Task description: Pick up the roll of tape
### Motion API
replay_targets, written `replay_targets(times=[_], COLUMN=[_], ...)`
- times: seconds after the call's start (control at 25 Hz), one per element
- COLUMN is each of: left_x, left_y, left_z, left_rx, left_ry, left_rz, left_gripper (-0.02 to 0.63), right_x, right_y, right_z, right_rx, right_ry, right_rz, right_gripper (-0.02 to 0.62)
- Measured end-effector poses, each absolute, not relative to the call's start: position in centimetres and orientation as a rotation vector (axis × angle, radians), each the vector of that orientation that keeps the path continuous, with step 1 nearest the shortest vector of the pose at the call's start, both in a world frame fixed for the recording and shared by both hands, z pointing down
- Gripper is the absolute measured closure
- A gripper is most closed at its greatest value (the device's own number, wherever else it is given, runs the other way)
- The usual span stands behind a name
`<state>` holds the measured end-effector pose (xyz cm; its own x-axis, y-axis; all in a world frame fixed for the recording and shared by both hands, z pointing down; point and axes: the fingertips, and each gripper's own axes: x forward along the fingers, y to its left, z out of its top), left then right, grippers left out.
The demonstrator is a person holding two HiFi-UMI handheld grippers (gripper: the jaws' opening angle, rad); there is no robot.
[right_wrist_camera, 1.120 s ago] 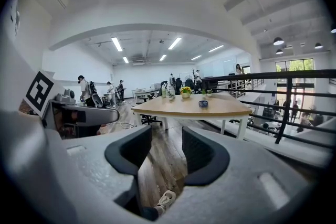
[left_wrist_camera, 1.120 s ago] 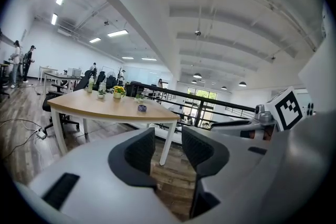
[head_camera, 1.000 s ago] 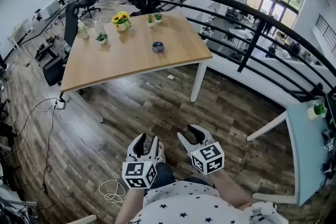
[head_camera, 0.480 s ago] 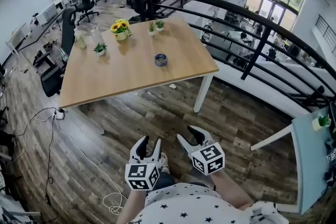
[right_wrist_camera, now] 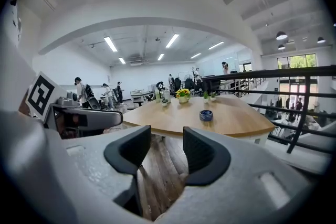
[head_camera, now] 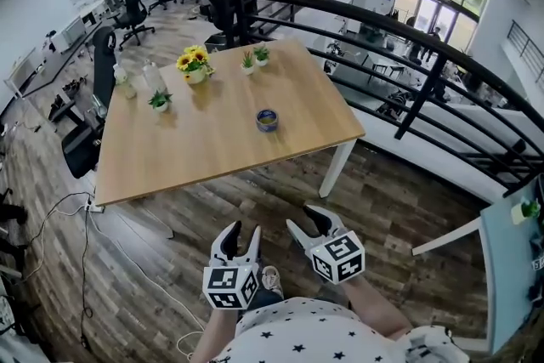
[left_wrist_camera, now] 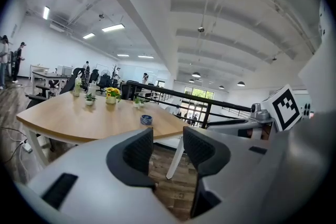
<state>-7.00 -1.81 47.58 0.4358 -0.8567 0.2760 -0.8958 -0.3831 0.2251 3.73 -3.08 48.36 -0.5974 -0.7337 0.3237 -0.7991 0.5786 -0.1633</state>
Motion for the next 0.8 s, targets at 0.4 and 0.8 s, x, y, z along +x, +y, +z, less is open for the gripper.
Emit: replay_targets(times=[0.4, 0.8], left_x=[-8.9, -10.1], left_y=[-9.9, -16.4], left_z=[47.7, 47.7], left_rx=[2.36, 2.37], left_ry=[-1.47, -1.444], left_rz=[0.176, 0.18], left_gripper=[0.434, 0.434], right_x=[1.8, 0.6], right_y=[-11.2, -17.8], right_z=[48.3, 48.0], right_rx=[1.303, 1.347], right_ry=[-2.579, -2.562], right_rz=[0.446, 0.431], right_gripper=[0.42, 0.42])
